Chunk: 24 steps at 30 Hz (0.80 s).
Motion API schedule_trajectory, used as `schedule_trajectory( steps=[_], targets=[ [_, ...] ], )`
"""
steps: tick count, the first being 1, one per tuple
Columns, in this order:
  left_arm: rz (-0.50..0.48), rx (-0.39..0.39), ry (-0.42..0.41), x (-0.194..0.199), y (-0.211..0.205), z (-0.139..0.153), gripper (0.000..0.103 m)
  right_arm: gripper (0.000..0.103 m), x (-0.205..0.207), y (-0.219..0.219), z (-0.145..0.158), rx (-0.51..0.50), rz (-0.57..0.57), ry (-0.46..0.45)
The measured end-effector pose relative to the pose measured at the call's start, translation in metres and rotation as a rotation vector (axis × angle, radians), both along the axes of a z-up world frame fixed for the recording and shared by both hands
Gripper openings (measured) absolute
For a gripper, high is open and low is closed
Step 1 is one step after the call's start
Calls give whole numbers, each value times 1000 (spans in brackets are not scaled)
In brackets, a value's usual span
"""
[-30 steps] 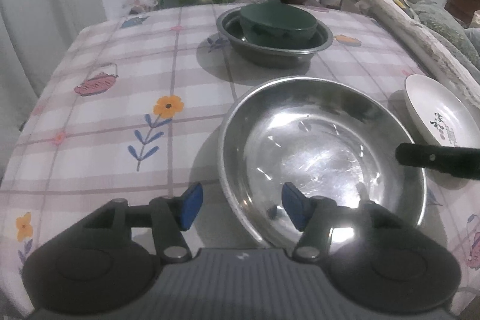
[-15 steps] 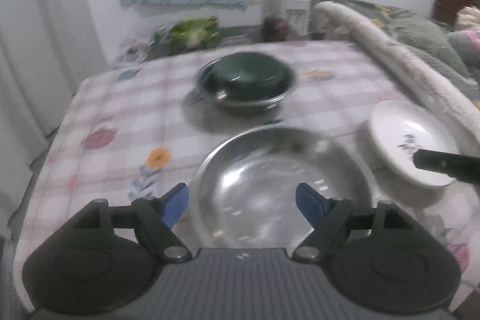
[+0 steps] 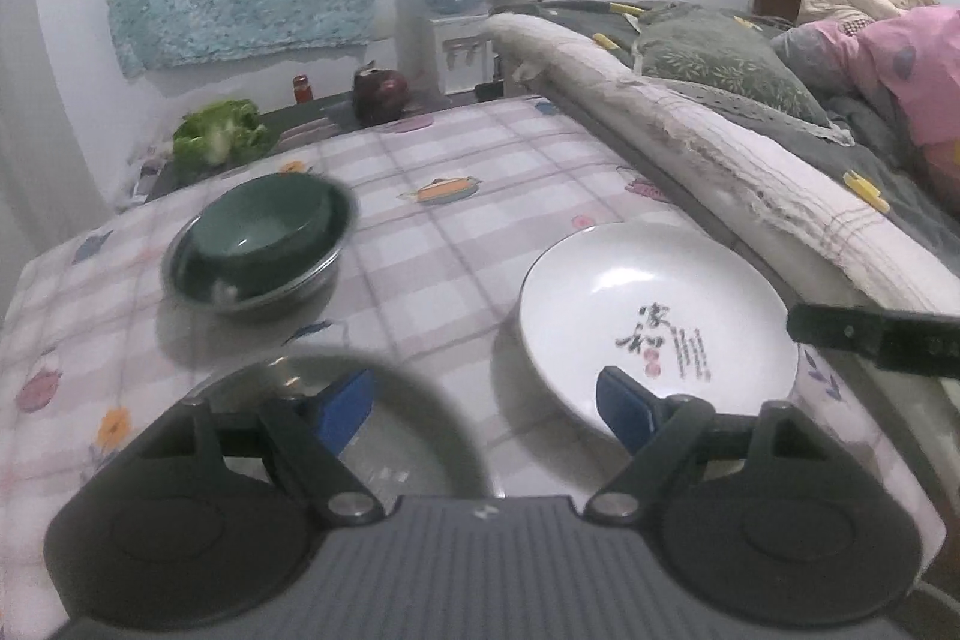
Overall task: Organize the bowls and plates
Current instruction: 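Move both tools to the white plate with Chinese text and grasp its rim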
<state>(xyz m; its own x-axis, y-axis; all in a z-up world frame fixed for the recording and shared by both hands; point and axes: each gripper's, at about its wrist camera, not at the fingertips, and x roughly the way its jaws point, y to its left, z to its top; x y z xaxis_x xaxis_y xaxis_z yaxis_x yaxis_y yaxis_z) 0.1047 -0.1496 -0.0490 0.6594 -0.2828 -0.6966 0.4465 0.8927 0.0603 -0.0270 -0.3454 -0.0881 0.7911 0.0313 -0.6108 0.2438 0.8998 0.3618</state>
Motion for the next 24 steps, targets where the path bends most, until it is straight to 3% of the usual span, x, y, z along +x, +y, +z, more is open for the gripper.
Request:
schedule_trajectory(
  steps=[4, 8, 19, 24],
  targets=[
    [-23, 6, 13, 20, -16, -4, 81, 80, 6, -11, -8, 27, -17, 7],
    [-48, 10, 80, 51, -33, -10, 71, 78, 18, -15, -16, 46, -20, 13],
    [-51, 3, 234, 106, -59, -38, 44, 43, 45, -24, -34, 90, -13, 36],
    [-48, 2, 279, 112, -65, -49, 33, 35, 51, -27, -44, 105, -12, 54]
  ],
)
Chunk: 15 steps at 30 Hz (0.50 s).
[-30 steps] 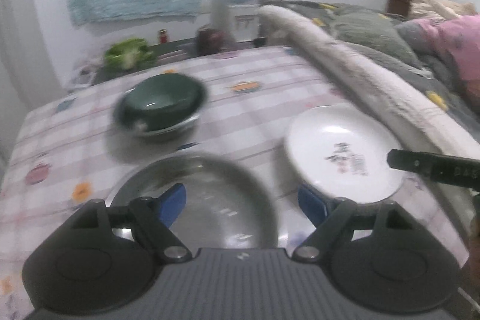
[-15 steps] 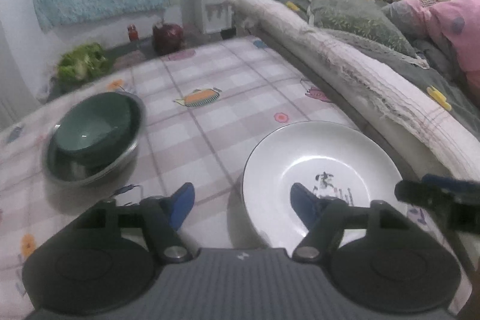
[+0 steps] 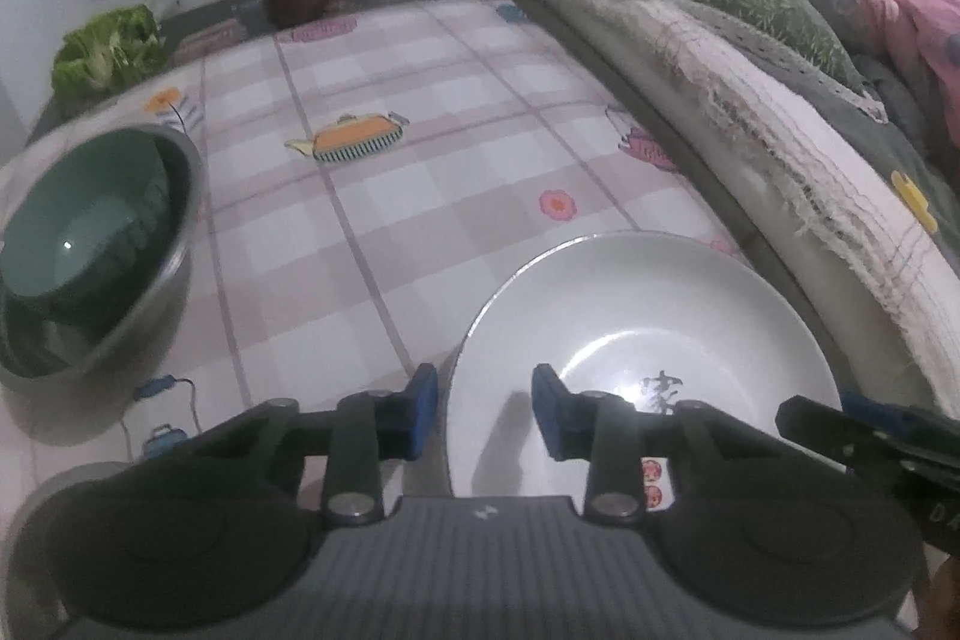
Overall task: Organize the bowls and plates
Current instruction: 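Move both tools to the white plate with Chinese text and grasp its rim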
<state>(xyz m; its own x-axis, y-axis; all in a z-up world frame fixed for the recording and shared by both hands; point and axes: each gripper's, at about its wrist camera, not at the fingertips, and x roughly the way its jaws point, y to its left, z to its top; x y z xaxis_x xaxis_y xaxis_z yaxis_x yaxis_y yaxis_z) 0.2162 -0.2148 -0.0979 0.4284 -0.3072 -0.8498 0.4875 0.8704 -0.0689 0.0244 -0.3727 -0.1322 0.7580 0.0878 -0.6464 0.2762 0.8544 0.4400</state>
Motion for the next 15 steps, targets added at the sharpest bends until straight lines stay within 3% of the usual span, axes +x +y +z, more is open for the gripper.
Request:
schedule_trajectory(
  steps=[15],
  targets=[
    [53, 4, -12, -21, 5, 8, 32, 33, 4, 0, -5, 5, 29, 20]
  ],
)
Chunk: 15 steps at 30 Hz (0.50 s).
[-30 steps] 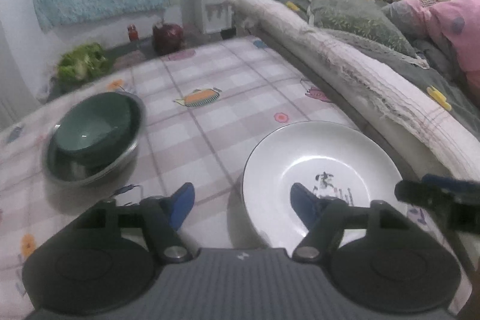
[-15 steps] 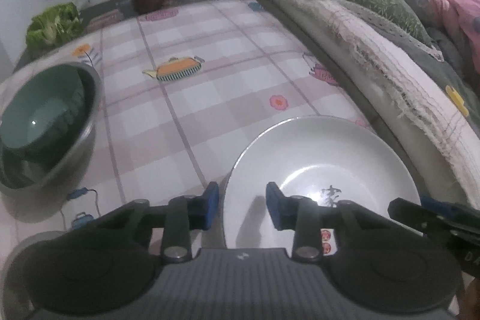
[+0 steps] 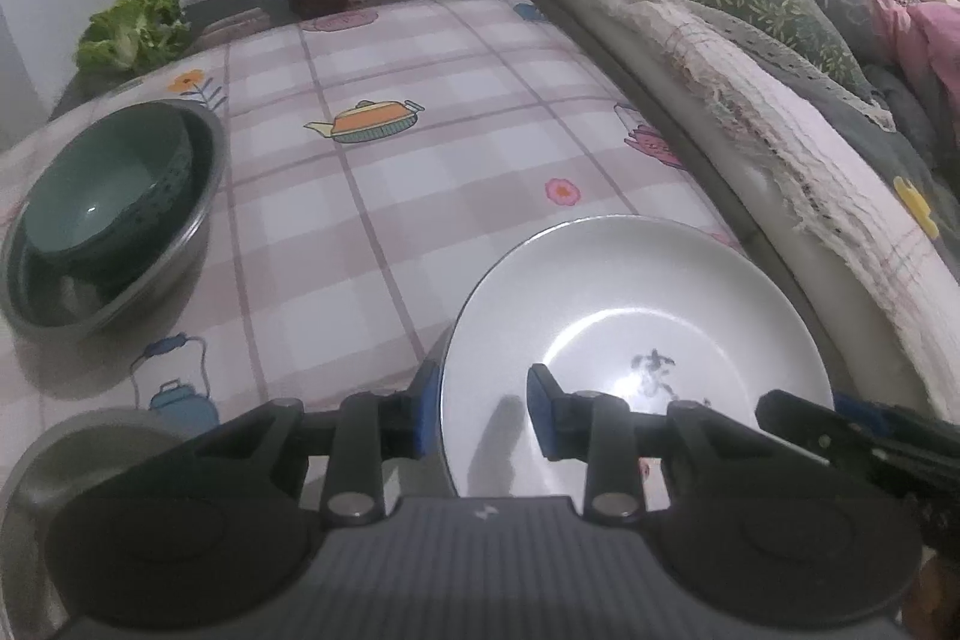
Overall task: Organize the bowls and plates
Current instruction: 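Move both tools to the white plate with Chinese text and grasp its rim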
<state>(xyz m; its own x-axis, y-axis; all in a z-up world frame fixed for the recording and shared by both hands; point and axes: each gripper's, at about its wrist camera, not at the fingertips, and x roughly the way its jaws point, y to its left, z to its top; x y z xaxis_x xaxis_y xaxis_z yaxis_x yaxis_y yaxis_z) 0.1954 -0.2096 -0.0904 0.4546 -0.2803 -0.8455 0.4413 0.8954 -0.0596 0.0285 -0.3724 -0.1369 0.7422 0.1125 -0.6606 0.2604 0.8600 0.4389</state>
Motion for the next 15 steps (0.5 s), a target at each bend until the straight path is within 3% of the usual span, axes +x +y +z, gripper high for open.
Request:
schedule_trajectory(
  steps=[10, 15],
  targets=[
    [25, -48, 31, -17, 15, 4, 32, 33, -13, -5, -2, 44, 19, -3],
    [16, -32, 29, -34, 15, 5, 32, 34, -18, 1, 1, 10, 31, 12]
  ],
)
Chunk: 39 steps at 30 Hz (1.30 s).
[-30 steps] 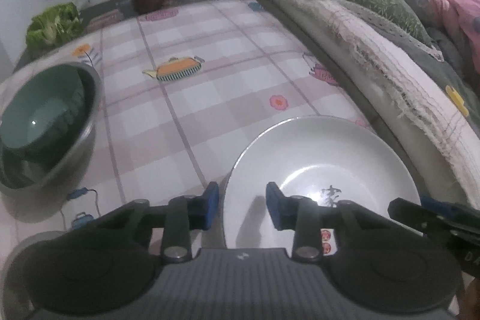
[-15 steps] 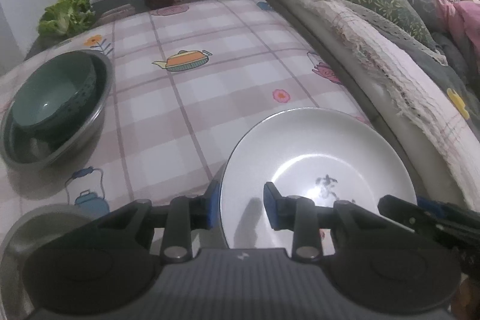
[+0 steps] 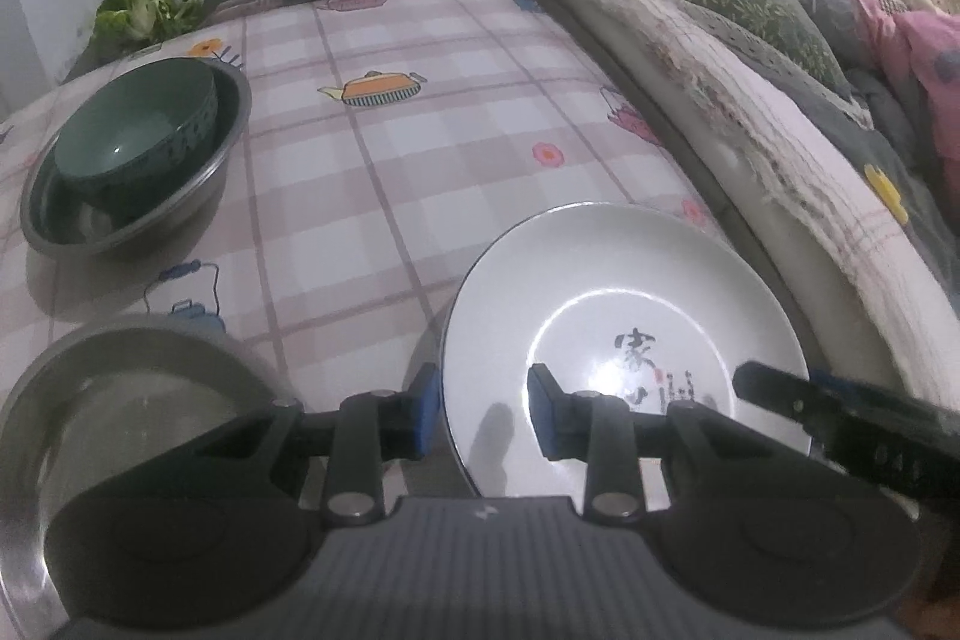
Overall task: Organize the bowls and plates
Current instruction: 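Move both tools to the white plate with Chinese text and grasp its rim, then lift the white plate with both tools, tilting it up on its rim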
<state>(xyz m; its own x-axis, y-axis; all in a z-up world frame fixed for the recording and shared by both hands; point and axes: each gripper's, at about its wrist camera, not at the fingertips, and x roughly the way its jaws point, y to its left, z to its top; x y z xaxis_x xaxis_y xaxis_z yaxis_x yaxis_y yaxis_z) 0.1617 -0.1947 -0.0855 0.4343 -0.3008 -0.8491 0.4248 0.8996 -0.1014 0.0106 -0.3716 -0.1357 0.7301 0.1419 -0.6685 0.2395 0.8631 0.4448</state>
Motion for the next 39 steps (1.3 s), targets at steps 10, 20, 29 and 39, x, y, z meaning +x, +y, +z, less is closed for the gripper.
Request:
schedule_trajectory(
  steps=[10, 20, 29, 39],
  targets=[
    [-12, -26, 42, -52, 20, 4, 33, 35, -29, 7, 4, -12, 17, 25],
    [2, -111, 58, -107, 52, 5, 33, 35, -59, 16, 3, 13, 34, 2],
    [-6, -142, 48, -122, 56, -13, 33, 32, -77, 10, -8, 122, 9, -18],
    [3, -166, -25, -119, 51, -22, 33, 32, -83, 12, -9, 130, 23, -27]
  ],
)
